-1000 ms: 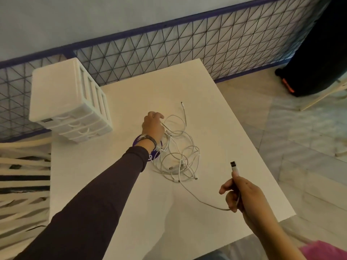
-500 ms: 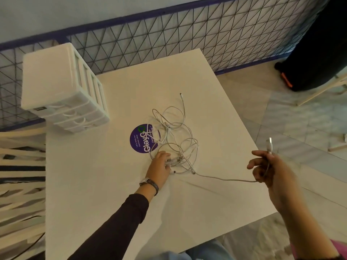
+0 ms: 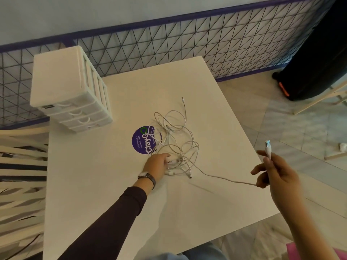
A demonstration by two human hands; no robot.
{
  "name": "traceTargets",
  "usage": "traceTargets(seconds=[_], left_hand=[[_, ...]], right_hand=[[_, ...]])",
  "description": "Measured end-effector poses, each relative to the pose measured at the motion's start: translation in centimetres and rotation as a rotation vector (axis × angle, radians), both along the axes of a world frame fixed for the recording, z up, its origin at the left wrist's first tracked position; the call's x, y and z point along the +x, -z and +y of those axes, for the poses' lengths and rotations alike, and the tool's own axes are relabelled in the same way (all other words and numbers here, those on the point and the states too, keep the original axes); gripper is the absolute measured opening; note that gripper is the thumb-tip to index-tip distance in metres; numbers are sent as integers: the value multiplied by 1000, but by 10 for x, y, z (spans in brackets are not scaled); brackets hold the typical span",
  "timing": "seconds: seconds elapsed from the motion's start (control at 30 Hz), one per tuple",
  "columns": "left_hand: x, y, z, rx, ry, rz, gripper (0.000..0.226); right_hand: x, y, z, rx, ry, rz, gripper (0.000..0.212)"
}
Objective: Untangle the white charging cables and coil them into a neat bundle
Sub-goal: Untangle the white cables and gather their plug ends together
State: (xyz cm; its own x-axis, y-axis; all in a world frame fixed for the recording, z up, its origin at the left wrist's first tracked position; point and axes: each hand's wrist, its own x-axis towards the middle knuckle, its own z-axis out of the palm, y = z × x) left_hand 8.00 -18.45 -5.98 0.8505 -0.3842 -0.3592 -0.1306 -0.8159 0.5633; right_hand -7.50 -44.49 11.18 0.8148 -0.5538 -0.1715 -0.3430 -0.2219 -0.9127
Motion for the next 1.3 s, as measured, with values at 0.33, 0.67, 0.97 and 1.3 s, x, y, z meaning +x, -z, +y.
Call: traceTargets(seconds=[0.33, 0.67, 0.97, 1.3], left_hand=[[12, -173, 24, -855, -635, -102, 11], [-21, -330, 73, -1558, -739, -105, 11], [-43, -352, 134, -1683, -771, -286, 14], [-41, -287, 61, -1394, -881, 93, 15]], right_hand=[[36, 2, 38, -37, -152, 10, 31], [90, -68, 117, 531, -379, -174, 31], [101, -95, 164, 473, -598, -293, 29], [102, -87, 195, 524, -573, -268, 29]])
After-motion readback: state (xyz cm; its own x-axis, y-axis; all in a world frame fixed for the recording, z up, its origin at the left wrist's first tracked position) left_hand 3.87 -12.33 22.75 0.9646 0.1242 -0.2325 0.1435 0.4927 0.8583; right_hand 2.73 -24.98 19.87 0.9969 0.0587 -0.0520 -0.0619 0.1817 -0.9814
